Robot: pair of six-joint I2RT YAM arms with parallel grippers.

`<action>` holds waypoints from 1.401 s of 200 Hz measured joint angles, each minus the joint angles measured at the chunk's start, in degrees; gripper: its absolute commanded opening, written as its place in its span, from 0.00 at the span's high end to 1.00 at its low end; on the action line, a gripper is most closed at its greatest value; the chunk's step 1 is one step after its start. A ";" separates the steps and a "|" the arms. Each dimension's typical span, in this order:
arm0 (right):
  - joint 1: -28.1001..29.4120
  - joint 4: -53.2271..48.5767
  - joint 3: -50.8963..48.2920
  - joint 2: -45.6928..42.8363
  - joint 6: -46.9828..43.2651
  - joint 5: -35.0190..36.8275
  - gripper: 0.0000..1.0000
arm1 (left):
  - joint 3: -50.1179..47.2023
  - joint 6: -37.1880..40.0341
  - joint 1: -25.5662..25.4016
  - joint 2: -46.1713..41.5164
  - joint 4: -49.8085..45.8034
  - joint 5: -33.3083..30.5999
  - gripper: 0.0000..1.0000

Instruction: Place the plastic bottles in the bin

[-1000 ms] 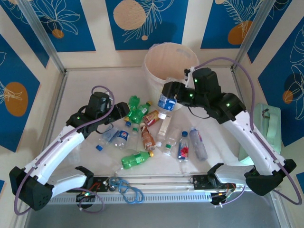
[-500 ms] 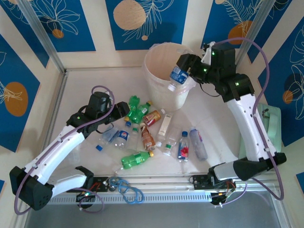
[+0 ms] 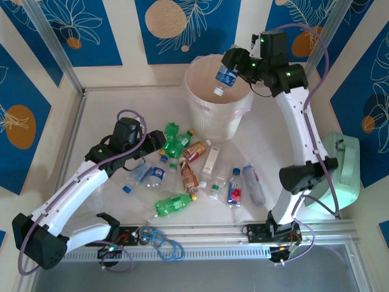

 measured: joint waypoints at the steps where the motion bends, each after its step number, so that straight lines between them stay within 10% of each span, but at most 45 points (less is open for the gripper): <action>1: 0.00 -0.11 0.20 0.17 -0.02 0.00 0.36 | 0.00 0.00 0.00 0.00 0.00 0.00 0.34; 65: 0.37 -8.87 15.04 11.74 -4.37 2.71 0.35 | 0.02 0.04 0.00 0.00 -0.74 -0.02 0.33; 280: 5.62 -17.97 19.47 16.96 -12.87 13.38 0.23 | 0.04 0.66 0.04 -1.51 -5.44 -2.23 0.29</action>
